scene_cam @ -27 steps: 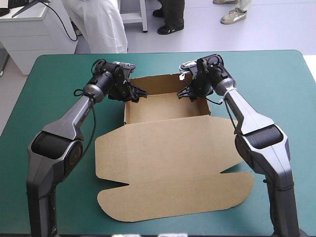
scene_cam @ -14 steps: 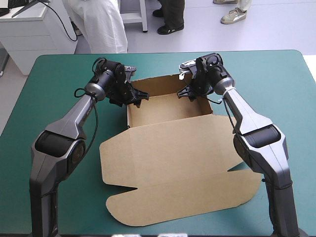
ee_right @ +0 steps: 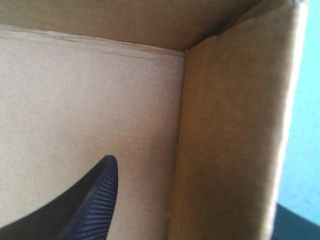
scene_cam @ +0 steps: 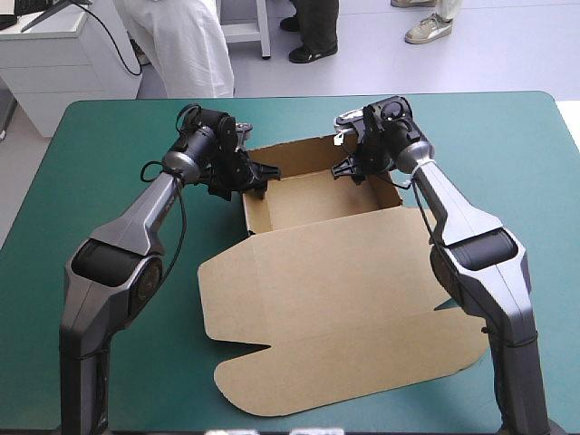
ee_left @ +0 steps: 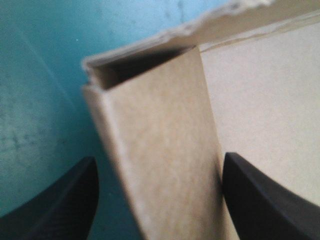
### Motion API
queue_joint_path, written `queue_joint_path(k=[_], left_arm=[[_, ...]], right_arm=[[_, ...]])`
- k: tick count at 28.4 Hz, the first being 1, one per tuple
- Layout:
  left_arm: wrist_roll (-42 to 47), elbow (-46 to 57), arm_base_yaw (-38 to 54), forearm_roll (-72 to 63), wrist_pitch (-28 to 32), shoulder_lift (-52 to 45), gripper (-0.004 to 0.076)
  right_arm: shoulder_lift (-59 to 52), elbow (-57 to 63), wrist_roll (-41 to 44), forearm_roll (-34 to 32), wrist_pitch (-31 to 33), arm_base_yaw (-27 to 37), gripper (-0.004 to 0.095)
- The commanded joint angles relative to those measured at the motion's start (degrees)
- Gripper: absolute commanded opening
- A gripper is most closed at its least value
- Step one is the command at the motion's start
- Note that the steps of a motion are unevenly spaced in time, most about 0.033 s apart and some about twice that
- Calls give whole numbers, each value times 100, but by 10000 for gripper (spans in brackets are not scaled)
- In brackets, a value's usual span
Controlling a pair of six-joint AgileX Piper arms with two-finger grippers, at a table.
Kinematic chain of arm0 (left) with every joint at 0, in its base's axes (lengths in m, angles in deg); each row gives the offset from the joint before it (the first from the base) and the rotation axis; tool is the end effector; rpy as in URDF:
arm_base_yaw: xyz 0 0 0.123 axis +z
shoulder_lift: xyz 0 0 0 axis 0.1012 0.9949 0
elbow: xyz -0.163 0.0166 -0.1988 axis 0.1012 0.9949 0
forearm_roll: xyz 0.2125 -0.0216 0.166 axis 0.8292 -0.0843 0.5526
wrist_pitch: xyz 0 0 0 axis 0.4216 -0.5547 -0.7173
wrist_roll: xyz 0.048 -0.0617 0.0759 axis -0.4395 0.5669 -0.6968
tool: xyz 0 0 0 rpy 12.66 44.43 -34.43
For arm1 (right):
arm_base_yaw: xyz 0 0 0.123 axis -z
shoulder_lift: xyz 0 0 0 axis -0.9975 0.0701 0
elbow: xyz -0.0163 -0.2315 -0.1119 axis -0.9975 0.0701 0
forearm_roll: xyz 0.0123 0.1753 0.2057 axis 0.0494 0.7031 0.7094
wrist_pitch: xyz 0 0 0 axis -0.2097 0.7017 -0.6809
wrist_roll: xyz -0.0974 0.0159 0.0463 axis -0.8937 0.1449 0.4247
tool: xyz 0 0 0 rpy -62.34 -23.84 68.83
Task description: Fold the box
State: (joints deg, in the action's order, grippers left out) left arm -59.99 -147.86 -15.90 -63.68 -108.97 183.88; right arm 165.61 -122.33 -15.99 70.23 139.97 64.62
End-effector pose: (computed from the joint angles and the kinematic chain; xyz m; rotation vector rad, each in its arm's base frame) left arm 0.4400 -0.1835 0.2143 0.0987 2.8970 -0.2342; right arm 0.4732 0.1759 0.2168 -0.5604 2.7107 -0.0258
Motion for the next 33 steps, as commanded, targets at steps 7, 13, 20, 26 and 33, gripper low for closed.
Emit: queue_joint_path(k=[7,13,20,26,33], left_arm=[[263,-394,-81,-380,36,-358,503],[263,-689,-91,-394,-156,-358,493],[263,-689,-91,-314,-189,-358,493],[263,-689,-91,-255,-188,-358,493],[432,-689,-91,-192,-51,-358,493]], right_arm=[[-617,-290,-63,-5,47,32,501],[-652,-655,-75,61,47,45,501],[-652,-655,-76,12,47,68,501],[-652,-655,-168,-58,47,93,501],[-652,-655,-141,-79,47,235,501]])
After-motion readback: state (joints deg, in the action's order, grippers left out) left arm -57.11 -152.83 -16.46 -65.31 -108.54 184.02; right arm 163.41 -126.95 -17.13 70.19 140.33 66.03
